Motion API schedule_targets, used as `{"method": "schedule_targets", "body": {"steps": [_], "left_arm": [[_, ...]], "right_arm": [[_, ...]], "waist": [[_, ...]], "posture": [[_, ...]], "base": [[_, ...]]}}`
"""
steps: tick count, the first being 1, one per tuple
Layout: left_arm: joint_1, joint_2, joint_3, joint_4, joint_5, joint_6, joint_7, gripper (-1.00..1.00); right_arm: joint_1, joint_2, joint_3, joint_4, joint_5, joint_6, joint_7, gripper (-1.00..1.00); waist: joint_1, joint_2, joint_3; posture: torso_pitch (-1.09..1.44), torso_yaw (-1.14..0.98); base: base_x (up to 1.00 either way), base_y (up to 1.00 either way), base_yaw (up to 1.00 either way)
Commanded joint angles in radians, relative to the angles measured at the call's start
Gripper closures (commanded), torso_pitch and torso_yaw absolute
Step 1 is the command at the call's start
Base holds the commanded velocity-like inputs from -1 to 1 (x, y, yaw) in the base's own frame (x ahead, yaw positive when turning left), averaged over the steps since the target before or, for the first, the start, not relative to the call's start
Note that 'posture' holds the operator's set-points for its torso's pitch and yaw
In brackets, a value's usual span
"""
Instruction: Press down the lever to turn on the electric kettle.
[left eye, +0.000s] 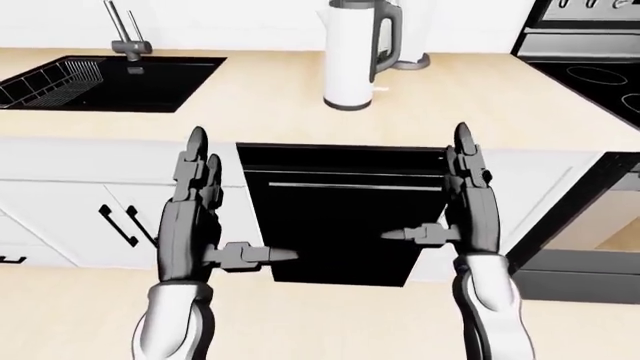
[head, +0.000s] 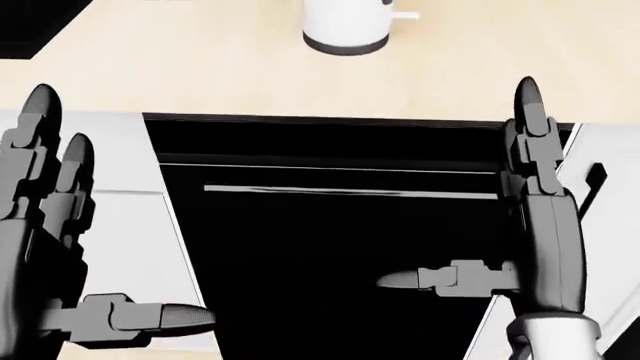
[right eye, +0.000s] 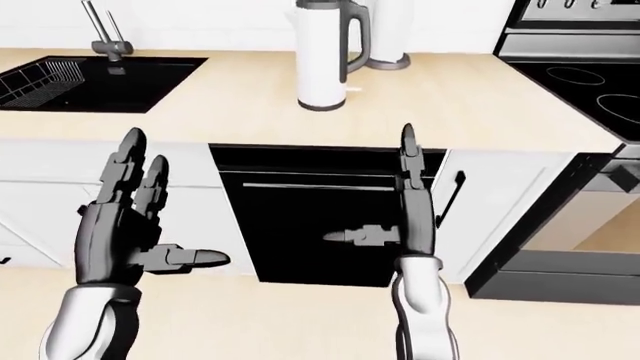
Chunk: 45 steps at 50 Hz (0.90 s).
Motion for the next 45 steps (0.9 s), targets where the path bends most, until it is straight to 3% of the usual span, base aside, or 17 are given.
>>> {"method": "schedule_targets", "body": {"steps": [1, 4, 5, 7, 13, 15, 17, 18, 19, 25, 27, 30, 31, 33, 39, 42, 45], "left_arm": [[-0.011, -0.001, -0.008, -0.018, -0.002, -0.041, -0.002, -1.00], [-0.011, -0.001, -0.012, -0.026, 0.001, -0.034, -0.002, -1.00], [-0.012, -0.001, -0.012, -0.027, 0.000, -0.033, -0.001, -1.00], [-0.013, -0.002, -0.010, -0.028, -0.001, -0.031, -0.001, -1.00], [-0.016, -0.001, -0.011, -0.028, 0.000, -0.029, -0.001, -1.00], [-0.011, -0.001, -0.013, -0.010, 0.002, -0.045, -0.002, -1.00], [-0.014, 0.000, -0.014, -0.016, 0.003, -0.037, -0.002, -1.00], [-0.014, 0.000, -0.013, -0.015, 0.002, -0.037, -0.003, -1.00], [-0.014, -0.001, -0.012, -0.013, 0.002, -0.040, -0.003, -1.00], [-0.011, -0.001, -0.014, -0.005, 0.004, -0.048, -0.004, -1.00], [-0.012, -0.001, -0.012, -0.007, 0.003, -0.047, -0.004, -1.00], [-0.011, -0.001, -0.014, -0.002, 0.005, -0.052, -0.004, -1.00], [-0.012, -0.001, -0.012, -0.004, 0.004, -0.049, -0.005, -1.00], [-0.011, -0.001, -0.013, -0.005, 0.005, -0.050, -0.005, -1.00], [-0.009, -0.002, -0.015, -0.002, 0.006, -0.056, -0.004, -1.00], [-0.005, -0.002, -0.016, -0.005, 0.007, -0.057, -0.004, -1.00], [-0.006, -0.002, -0.014, -0.006, 0.007, -0.057, -0.004, -1.00]], "right_arm": [[-0.017, -0.006, -0.007, -0.039, 0.000, -0.028, -0.006, -1.00], [-0.019, -0.008, -0.011, -0.043, 0.002, -0.024, -0.005, -1.00], [-0.018, -0.008, -0.011, -0.045, 0.002, -0.023, -0.005, -1.00], [-0.023, -0.010, -0.014, -0.041, 0.004, -0.023, -0.005, -1.00], [-0.024, -0.010, -0.014, -0.043, 0.006, -0.021, -0.004, -1.00], [-0.022, -0.009, -0.013, -0.047, 0.006, -0.019, -0.005, -1.00], [-0.020, -0.008, -0.011, -0.052, 0.004, -0.015, -0.006, -1.00], [-0.019, -0.008, -0.009, -0.058, 0.003, -0.011, -0.006, -1.00], [-0.018, -0.007, -0.008, -0.062, 0.002, -0.008, -0.006, -1.00], [-0.019, -0.006, -0.007, -0.062, 0.000, -0.010, -0.006, -1.00], [-0.016, -0.005, -0.004, -0.072, -0.002, -0.002, -0.006, -1.00], [-0.014, -0.004, -0.002, -0.075, -0.004, 0.000, -0.006, -1.00], [-0.018, -0.006, -0.006, -0.067, 0.000, -0.005, -0.005, -1.00], [-0.024, -0.009, -0.013, -0.054, 0.004, -0.013, -0.003, -1.00], [-0.027, -0.012, -0.017, -0.044, 0.008, -0.019, -0.002, -1.00], [-0.024, -0.011, -0.016, -0.051, 0.007, -0.016, -0.002, -1.00], [-0.026, -0.013, -0.018, -0.045, 0.009, -0.020, -0.002, -1.00]], "waist": [[-0.001, -0.001, -0.008], [-0.001, -0.080, -0.026], [-0.011, -0.049, -0.018], [-0.011, -0.056, -0.013], [-0.015, -0.002, -0.001], [-0.019, 0.034, -0.002], [-0.018, 0.101, -0.027], [-0.006, 0.049, -0.015], [-0.011, 0.068, -0.012], [-0.002, 0.018, -0.010], [0.001, -0.011, -0.008], [-0.002, -0.082, -0.018], [-0.012, -0.041, -0.014], [-0.013, -0.055, -0.014], [-0.016, 0.004, -0.001], [-0.021, 0.078, -0.018], [-0.012, 0.065, -0.008]], "posture": [[0.00, 0.00], [0.00, 0.00], [0.00, 0.00], [0.00, 0.00], [0.00, 0.00], [0.00, 0.00], [0.00, 0.00], [0.00, 0.00], [0.00, 0.00], [0.00, 0.00], [0.00, 0.00], [0.00, 0.00], [0.00, 0.00], [0.00, 0.00], [0.00, 0.00], [0.00, 0.00], [0.00, 0.00]], "base": [[0.13, 0.00, 0.00], [0.13, 0.00, 0.00], [0.13, 0.00, 0.00], [0.13, 0.00, 0.00], [0.13, 0.00, 0.00], [0.13, 0.00, 0.00], [0.13, 0.00, 0.00], [0.13, 0.00, 0.00], [0.13, 0.00, 0.00], [0.13, 0.00, 0.00], [0.13, 0.00, 0.00], [0.13, 0.00, 0.00], [0.13, 0.00, 0.00], [0.12, 0.00, 0.00], [0.13, 0.00, 0.00], [0.14, 0.00, 0.00], [0.12, 0.00, 0.00]]}}
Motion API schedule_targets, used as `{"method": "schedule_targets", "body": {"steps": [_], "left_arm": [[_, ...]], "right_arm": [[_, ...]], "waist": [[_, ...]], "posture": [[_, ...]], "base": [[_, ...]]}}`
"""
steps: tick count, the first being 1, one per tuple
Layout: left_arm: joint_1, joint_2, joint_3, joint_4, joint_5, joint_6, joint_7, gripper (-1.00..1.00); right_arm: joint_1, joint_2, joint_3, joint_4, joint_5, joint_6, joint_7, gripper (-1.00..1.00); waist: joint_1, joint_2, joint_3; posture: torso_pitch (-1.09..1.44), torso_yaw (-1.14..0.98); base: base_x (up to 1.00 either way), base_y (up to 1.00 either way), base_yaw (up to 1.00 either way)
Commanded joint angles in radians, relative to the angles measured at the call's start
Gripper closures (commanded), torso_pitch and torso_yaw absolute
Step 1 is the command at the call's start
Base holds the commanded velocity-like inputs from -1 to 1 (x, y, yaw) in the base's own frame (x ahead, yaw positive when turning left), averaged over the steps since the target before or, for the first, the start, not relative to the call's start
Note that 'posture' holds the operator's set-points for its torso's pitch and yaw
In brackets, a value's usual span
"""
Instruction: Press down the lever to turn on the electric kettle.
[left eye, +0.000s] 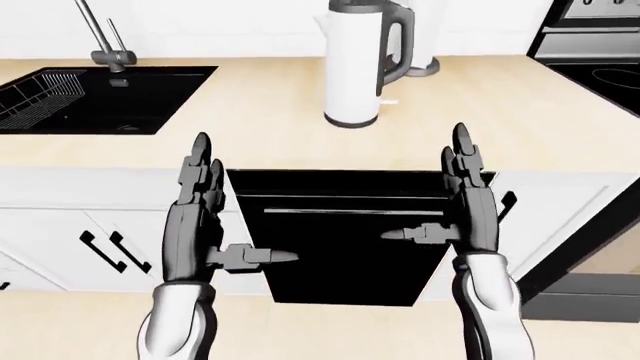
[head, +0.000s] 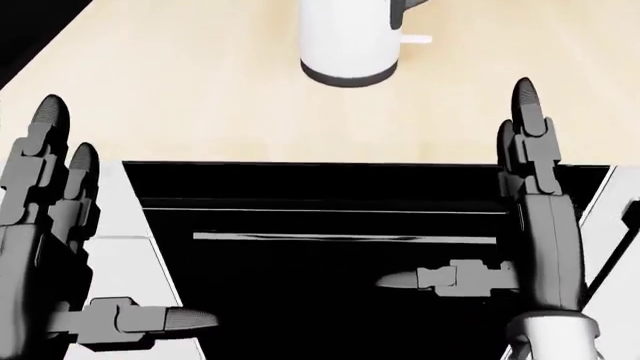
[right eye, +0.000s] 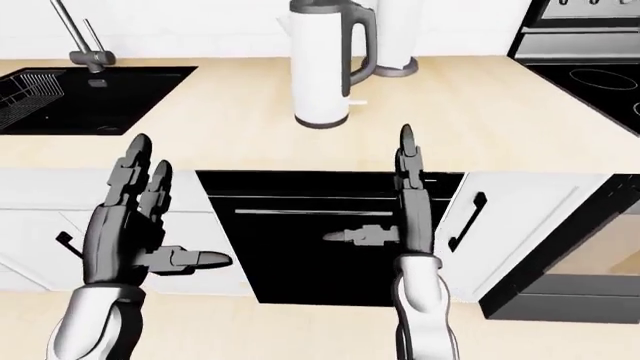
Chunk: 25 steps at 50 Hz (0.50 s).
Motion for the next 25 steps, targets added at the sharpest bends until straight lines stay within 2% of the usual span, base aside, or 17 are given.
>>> {"method": "schedule_targets", "body": {"steps": [1, 3, 7, 9, 10, 11, 13, 15, 19, 21, 22, 23, 24, 25], "left_arm": [[-0.020, -0.002, -0.009, -0.040, -0.003, -0.033, -0.001, -1.00], [-0.021, -0.001, -0.010, -0.041, -0.003, -0.032, -0.001, -1.00], [-0.021, -0.002, -0.011, -0.050, -0.003, -0.025, 0.000, -1.00], [-0.021, -0.001, -0.009, -0.053, -0.004, -0.023, 0.000, -1.00], [-0.021, -0.002, -0.011, -0.055, -0.003, -0.023, 0.000, -1.00], [-0.021, -0.002, -0.011, -0.056, -0.004, -0.022, 0.000, -1.00], [-0.020, -0.002, -0.010, -0.055, -0.004, -0.024, 0.000, -1.00], [-0.020, -0.002, -0.009, -0.057, -0.005, -0.022, 0.000, -1.00], [-0.019, -0.001, -0.010, -0.062, -0.004, -0.018, 0.000, -1.00], [-0.024, 0.000, -0.005, -0.067, -0.006, -0.011, 0.000, -1.00], [-0.025, 0.000, -0.004, -0.069, -0.007, -0.008, 0.000, -1.00], [-0.026, 0.000, -0.005, -0.074, -0.007, -0.003, 0.000, -1.00], [-0.029, 0.001, -0.004, -0.080, -0.007, 0.003, 0.000, -1.00], [-0.032, 0.001, -0.003, -0.086, -0.008, 0.010, 0.001, -1.00]], "right_arm": [[-0.023, -0.009, -0.018, -0.049, -0.001, -0.029, -0.006, -1.00], [-0.022, -0.009, -0.017, -0.054, -0.003, -0.026, -0.007, -1.00], [-0.019, -0.007, -0.013, -0.066, -0.006, -0.019, -0.007, -1.00], [-0.021, -0.008, -0.015, -0.061, -0.005, -0.022, -0.006, -1.00], [-0.022, -0.008, -0.016, -0.061, -0.004, -0.022, -0.006, -1.00], [-0.022, -0.009, -0.017, -0.060, -0.004, -0.024, -0.006, -1.00], [-0.021, -0.008, -0.017, -0.064, -0.004, -0.021, -0.006, -1.00], [-0.018, -0.007, -0.015, -0.070, -0.005, -0.017, -0.006, -1.00], [-0.016, -0.008, -0.016, -0.075, -0.004, -0.015, -0.005, -1.00], [-0.019, -0.011, -0.023, -0.074, 0.001, -0.015, -0.002, -1.00], [-0.020, -0.011, -0.025, -0.077, 0.001, -0.012, -0.002, -1.00], [-0.020, -0.012, -0.026, -0.083, 0.002, -0.007, -0.002, -1.00], [-0.021, -0.013, -0.029, -0.082, 0.004, -0.008, -0.001, -1.00], [-0.020, -0.013, -0.031, -0.087, 0.005, -0.005, -0.002, -1.00]], "waist": [[-0.002, 0.004, -0.016], [-0.002, -0.013, -0.021], [0.003, -0.056, -0.012], [0.006, -0.097, -0.019], [0.004, -0.133, -0.030], [-0.007, -0.103, -0.023], [-0.006, -0.111, -0.017], [-0.010, -0.097, -0.019], [-0.011, -0.056, -0.005], [-0.015, -0.021, -0.007], [-0.017, 0.008, -0.015], [-0.014, 0.047, -0.033], [-0.002, -0.006, -0.019], [-0.007, 0.014, -0.016]], "posture": [[0.00, 0.00], [0.00, 0.00], [0.00, 0.00], [0.00, 0.00], [0.00, 0.00], [0.00, 0.00], [0.00, 0.00], [0.00, 0.00], [0.00, 0.00], [0.00, 0.00], [0.00, 0.00], [0.00, 0.00], [0.00, 0.00], [0.00, 0.00]], "base": [[0.13, 0.00, 0.00], [0.13, 0.00, 0.00], [0.13, 0.00, 0.00], [0.14, 0.00, 0.00], [0.13, 0.00, 0.00], [0.13, 0.00, 0.00], [0.13, 0.00, 0.00], [0.13, 0.00, 0.00], [0.13, 0.00, 0.00], [0.13, 0.00, 0.00], [0.12, 0.00, 0.00], [0.14, 0.00, 0.00], [0.13, 0.00, 0.00], [0.12, 0.00, 0.00]]}}
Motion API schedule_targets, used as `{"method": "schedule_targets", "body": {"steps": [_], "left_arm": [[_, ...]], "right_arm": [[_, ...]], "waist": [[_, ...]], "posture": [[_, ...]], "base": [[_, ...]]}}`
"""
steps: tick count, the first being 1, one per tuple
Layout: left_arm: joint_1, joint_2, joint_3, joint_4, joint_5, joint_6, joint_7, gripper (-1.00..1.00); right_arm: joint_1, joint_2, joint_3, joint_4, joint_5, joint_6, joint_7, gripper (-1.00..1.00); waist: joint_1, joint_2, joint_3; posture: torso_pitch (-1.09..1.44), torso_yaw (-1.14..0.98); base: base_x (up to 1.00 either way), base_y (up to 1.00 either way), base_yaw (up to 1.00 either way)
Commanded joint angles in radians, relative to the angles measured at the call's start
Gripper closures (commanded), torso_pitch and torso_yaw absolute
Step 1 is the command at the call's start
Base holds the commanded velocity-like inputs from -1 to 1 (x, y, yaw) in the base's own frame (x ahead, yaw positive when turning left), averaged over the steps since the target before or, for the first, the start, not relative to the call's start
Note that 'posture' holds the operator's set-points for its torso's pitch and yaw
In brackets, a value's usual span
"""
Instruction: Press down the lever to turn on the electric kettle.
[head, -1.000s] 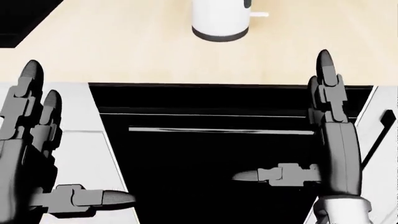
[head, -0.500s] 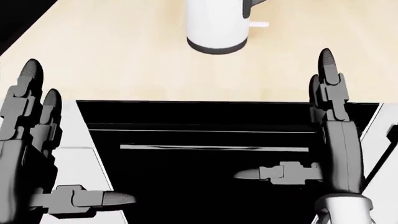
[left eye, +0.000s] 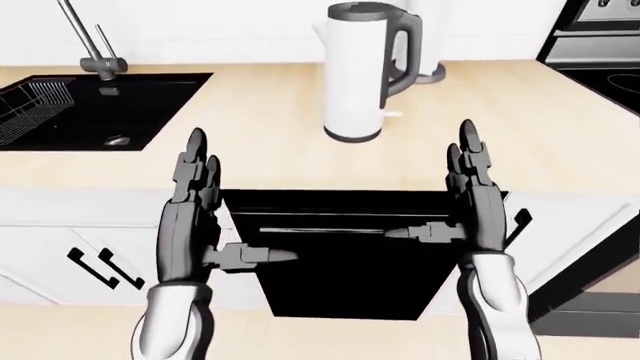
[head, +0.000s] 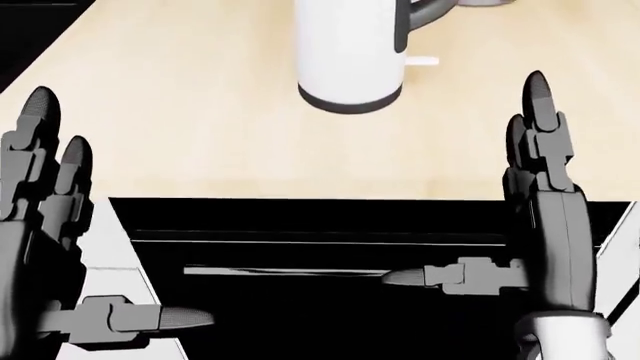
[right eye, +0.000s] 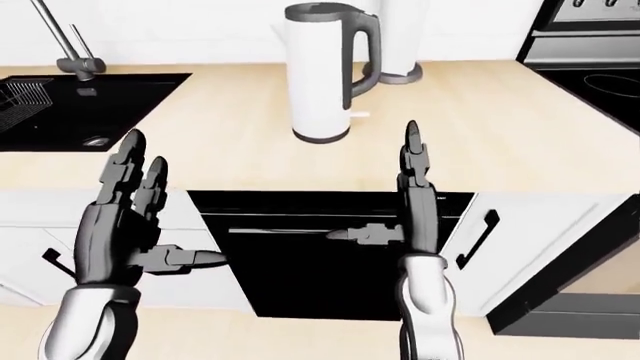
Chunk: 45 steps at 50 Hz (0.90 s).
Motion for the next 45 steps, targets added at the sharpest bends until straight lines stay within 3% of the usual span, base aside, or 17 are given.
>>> {"method": "schedule_targets", "body": {"steps": [1, 7, 11, 12, 13, 15, 21, 23, 24, 25, 26, 32, 34, 36, 37, 39, 45], "left_arm": [[-0.024, -0.001, -0.009, -0.048, -0.004, -0.019, -0.001, -1.00], [-0.034, 0.000, -0.009, -0.068, -0.007, 0.004, 0.001, -1.00], [-0.033, 0.000, -0.010, -0.064, -0.006, -0.002, 0.002, -1.00], [-0.033, 0.000, -0.011, -0.064, -0.006, -0.002, 0.002, -1.00], [-0.032, 0.000, -0.011, -0.064, -0.006, -0.002, 0.002, -1.00], [-0.033, 0.000, -0.013, -0.067, -0.005, 0.001, 0.003, -1.00], [-0.034, 0.000, -0.012, -0.070, -0.007, 0.005, 0.004, -1.00], [-0.034, 0.000, -0.012, -0.068, -0.007, 0.004, 0.004, -1.00], [-0.034, 0.000, -0.012, -0.068, -0.008, 0.004, 0.004, -1.00], [-0.035, 0.000, -0.012, -0.070, -0.007, 0.006, 0.004, -1.00], [-0.036, 0.000, -0.010, -0.070, -0.009, 0.008, 0.004, -1.00], [-0.037, 0.001, -0.009, -0.073, -0.011, 0.011, 0.005, -1.00], [-0.037, 0.001, -0.010, -0.076, -0.011, 0.015, 0.006, -1.00], [-0.038, 0.001, -0.011, -0.079, -0.011, 0.018, 0.006, -1.00], [-0.037, 0.001, -0.010, -0.081, -0.011, 0.019, 0.006, -1.00], [-0.038, 0.001, -0.010, -0.083, -0.011, 0.022, 0.006, -1.00], [-0.041, 0.001, -0.007, -0.089, -0.014, 0.029, 0.007, -1.00]], "right_arm": [[-0.020, -0.010, -0.019, -0.058, 0.002, -0.020, -0.005, -1.00], [-0.020, -0.014, -0.031, -0.092, 0.010, 0.007, -0.003, -1.00], [-0.019, -0.018, -0.043, -0.105, 0.017, 0.014, -0.002, -1.00], [-0.019, -0.018, -0.044, -0.105, 0.017, 0.015, -0.002, -1.00], [-0.019, -0.019, -0.045, -0.106, 0.017, 0.015, -0.002, -1.00], [-0.018, -0.019, -0.047, -0.111, 0.019, 0.018, -0.003, -1.00], [-0.018, -0.024, -0.060, -0.125, 0.026, 0.030, -0.001, -1.00], [-0.018, -0.025, -0.063, -0.127, 0.028, 0.032, -0.001, -1.00], [-0.019, -0.025, -0.063, -0.127, 0.028, 0.032, -0.001, -1.00], [-0.019, -0.026, -0.065, -0.127, 0.029, 0.033, -0.001, -1.00], [-0.020, -0.028, -0.070, -0.130, 0.033, 0.036, 0.000, -1.00], [-0.016, -0.030, -0.081, -0.175, 0.045, 0.071, -0.002, -1.00], [-0.009, -0.028, -0.081, -0.208, 0.044, 0.093, -0.004, -1.00], [-0.004, -0.025, -0.078, -0.227, 0.041, 0.105, -0.006, -1.00], [-0.002, -0.023, -0.076, -0.242, 0.039, 0.116, -0.007, -1.00], [0.000, -0.021, -0.073, -0.259, 0.036, 0.130, -0.008, -1.00], [-0.002, -0.020, -0.078, -0.286, 0.034, 0.155, -0.009, -1.00]], "waist": [[-0.003, 0.004, -0.016], [0.002, -0.054, -0.010], [0.000, -0.142, -0.021], [-0.011, -0.102, -0.019], [-0.003, -0.118, -0.017], [-0.012, -0.109, -0.017], [-0.016, -0.041, -0.002], [-0.019, 0.014, -0.018], [-0.022, 0.017, -0.031], [-0.007, -0.003, -0.017], [-0.011, 0.005, -0.010], [-0.002, -0.048, -0.013], [0.002, -0.078, -0.013], [0.003, -0.137, -0.027], [-0.004, -0.115, -0.021], [-0.007, -0.118, -0.010], [-0.012, -0.065, -0.001]], "posture": [[0.00, 0.00], [0.00, 0.00], [0.00, 0.00], [0.00, 0.00], [0.00, 0.00], [0.00, 0.00], [0.00, 0.00], [0.00, 0.00], [0.00, 0.00], [0.00, 0.00], [0.00, 0.00], [0.00, 0.00], [0.00, 0.00], [0.00, 0.00], [0.00, 0.00], [0.00, 0.00], [0.00, 0.00]], "base": [[0.13, 0.00, 0.00], [0.13, 0.00, 0.00], [0.13, 0.00, 0.00], [0.13, 0.00, 0.00], [0.13, 0.00, 0.00], [0.13, 0.00, 0.00], [0.13, 0.00, 0.00], [0.13, 0.00, 0.00], [0.13, 0.00, 0.00], [0.13, 0.00, 0.00], [0.13, 0.00, 0.00], [0.13, 0.00, 0.00], [0.13, 0.00, 0.00], [0.13, 0.00, 0.00], [0.14, 0.00, 0.00], [0.13, 0.00, 0.00], [0.13, 0.00, 0.00]]}}
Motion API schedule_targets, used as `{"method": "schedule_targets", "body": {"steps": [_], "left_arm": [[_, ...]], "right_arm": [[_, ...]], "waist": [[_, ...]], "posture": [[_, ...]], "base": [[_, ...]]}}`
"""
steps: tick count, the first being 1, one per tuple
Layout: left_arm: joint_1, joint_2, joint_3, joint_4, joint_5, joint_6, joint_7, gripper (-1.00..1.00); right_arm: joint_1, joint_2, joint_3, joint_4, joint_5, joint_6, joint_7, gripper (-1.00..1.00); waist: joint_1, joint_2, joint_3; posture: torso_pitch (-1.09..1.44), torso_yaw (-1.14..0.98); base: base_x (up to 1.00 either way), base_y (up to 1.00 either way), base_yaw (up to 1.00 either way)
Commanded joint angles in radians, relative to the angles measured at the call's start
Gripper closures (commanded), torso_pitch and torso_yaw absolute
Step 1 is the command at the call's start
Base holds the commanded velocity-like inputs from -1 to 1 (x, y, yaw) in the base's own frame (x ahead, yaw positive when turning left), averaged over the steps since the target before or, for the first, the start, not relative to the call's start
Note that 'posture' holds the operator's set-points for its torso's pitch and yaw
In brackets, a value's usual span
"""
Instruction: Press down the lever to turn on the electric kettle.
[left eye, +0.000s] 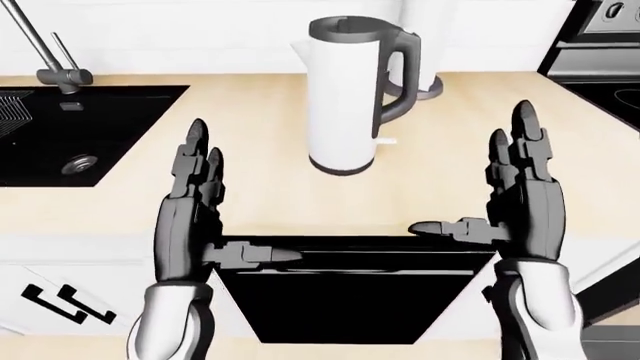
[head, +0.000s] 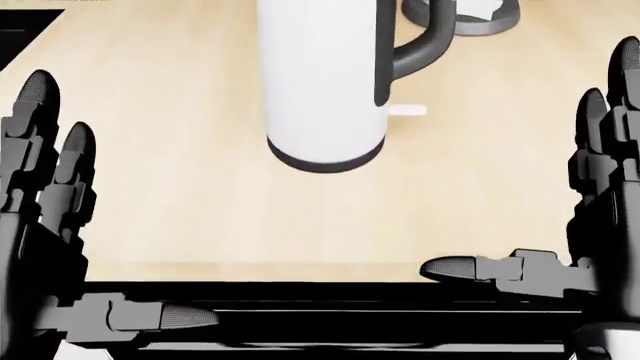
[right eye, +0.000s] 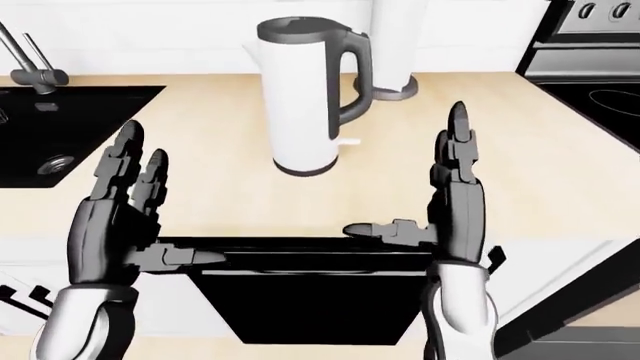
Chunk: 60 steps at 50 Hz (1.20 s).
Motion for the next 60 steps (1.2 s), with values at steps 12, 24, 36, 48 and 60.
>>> {"method": "schedule_targets", "body": {"steps": [12, 24, 36, 48, 60], "left_arm": [[-0.025, 0.006, 0.009, -0.031, -0.002, -0.016, 0.007, -1.00], [-0.019, 0.006, -0.001, -0.025, 0.003, -0.029, 0.006, -1.00], [-0.019, 0.004, -0.001, -0.029, 0.006, -0.027, 0.005, -1.00], [-0.019, 0.004, -0.002, -0.029, 0.006, -0.028, 0.004, -1.00], [-0.018, 0.005, 0.003, -0.030, 0.004, -0.029, 0.004, -1.00]], "right_arm": [[-0.042, -0.017, -0.025, -0.013, 0.022, -0.017, 0.000, -1.00], [-0.055, -0.034, -0.051, -0.013, 0.038, -0.007, -0.002, -1.00], [-0.059, -0.045, -0.074, -0.005, 0.054, -0.011, -0.001, -1.00], [-0.060, -0.046, -0.078, -0.012, 0.060, -0.005, -0.003, -1.00], [-0.059, -0.044, -0.082, -0.047, 0.060, 0.017, -0.018, -1.00]], "waist": [[0.015, 0.008, -0.019], [0.004, -0.033, -0.017], [0.012, 0.024, -0.028], [0.005, -0.049, -0.021], [0.006, -0.012, -0.030]], "posture": [[0.00, 0.00], [0.00, 0.00], [0.00, 0.00], [0.00, 0.00], [0.00, 0.00]], "base": [[0.13, 0.00, 0.00], [0.13, 0.00, 0.00], [0.13, 0.00, 0.00], [0.13, 0.00, 0.00], [0.08, 0.00, 0.00]]}}
